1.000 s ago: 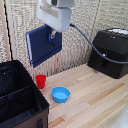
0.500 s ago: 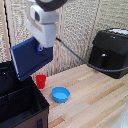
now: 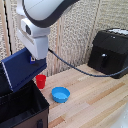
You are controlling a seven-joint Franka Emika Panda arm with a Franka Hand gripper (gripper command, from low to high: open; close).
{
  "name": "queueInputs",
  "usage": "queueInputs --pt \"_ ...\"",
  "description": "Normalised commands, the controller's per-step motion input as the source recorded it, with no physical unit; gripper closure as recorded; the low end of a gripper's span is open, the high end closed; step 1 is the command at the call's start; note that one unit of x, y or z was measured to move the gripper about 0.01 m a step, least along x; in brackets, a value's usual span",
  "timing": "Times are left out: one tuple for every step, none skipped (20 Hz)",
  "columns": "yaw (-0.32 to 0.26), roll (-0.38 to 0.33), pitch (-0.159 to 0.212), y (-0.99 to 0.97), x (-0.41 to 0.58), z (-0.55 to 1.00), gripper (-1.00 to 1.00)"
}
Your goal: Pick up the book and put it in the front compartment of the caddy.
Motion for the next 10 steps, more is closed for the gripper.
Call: queueInputs --pt "-0.080 0.201 0.070 0.49 -0.089 0.20 1.00" --pt "-0.091 0.214 0.068 0.45 -0.074 0.22 1.00" --pt "-0.085 0.227 0.070 0.41 -0.149 0.23 1.00" --pt "-0.064 0.246 0.086 0.32 -0.303 0.26 1.00" --pt "-0.029 0.245 0.126 0.24 -0.406 0.28 1.00" --pt "0.000 0.231 0.157 0.22 -0.466 0.23 1.00" --pt "0.000 0.225 0.169 0.23 -0.474 0.18 1.00" --pt "0.000 0.231 0.176 0.25 -0.451 0.13 1.00" --pt "0.000 0.224 0.177 0.29 -0.449 0.03 1.00" --pt "0.000 0.220 0.193 0.32 -0.394 0.00 1.00"
